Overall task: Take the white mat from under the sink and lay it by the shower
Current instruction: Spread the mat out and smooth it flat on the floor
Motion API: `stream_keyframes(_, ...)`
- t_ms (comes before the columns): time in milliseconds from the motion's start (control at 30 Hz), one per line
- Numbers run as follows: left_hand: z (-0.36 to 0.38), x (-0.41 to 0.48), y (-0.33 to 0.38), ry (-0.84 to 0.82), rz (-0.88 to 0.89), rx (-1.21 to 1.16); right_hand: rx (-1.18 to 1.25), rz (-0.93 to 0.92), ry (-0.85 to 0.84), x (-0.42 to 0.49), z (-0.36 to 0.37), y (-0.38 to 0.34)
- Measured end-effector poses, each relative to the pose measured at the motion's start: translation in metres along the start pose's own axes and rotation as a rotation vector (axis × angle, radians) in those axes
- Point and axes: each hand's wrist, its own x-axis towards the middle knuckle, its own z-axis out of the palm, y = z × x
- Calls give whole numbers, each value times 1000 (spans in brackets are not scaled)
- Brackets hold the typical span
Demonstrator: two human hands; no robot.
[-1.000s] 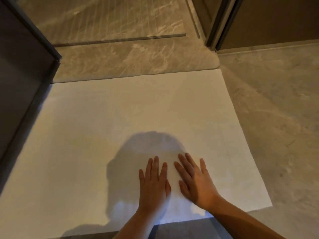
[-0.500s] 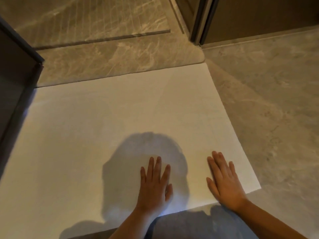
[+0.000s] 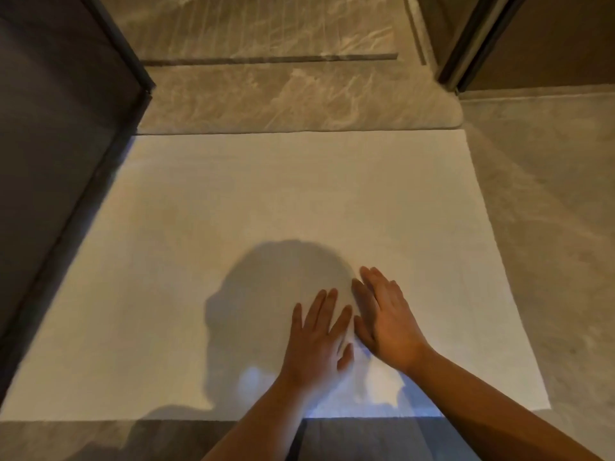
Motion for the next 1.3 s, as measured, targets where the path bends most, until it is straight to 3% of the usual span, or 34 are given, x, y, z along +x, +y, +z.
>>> stream_keyframes(100, -1, -15, -40, 25, -123, -13, -93, -7, -41, -1, 4, -4)
stream_keyframes(200, -6, -34, -79, 76, -239, -23, -12, 11, -35, 4, 2, -17)
stream_keyframes(333, -14, -56, -111, 103, -347, -3, 106, -153, 84, 38, 3, -60)
stream_keyframes(433, -17, -73, -127, 94, -458, 1, 31, -273, 41, 57, 6, -96)
stream_keyframes(567, -19, -91, -151, 95, -554, -1, -33, -301, 7, 74, 8, -112)
stream_keyframes(700, -23, -93, -173, 106, -615, -19, 77, -294, -28, 85, -1, -106)
stream_keyframes(933, -52, -12, -192, 180, -539, -24, -72, -438, -62, 131, -43, -116)
stream_keyframes(1300, -65, 105, -211, 203, -356, 10, 17, -117, 3, 194, -26, -103)
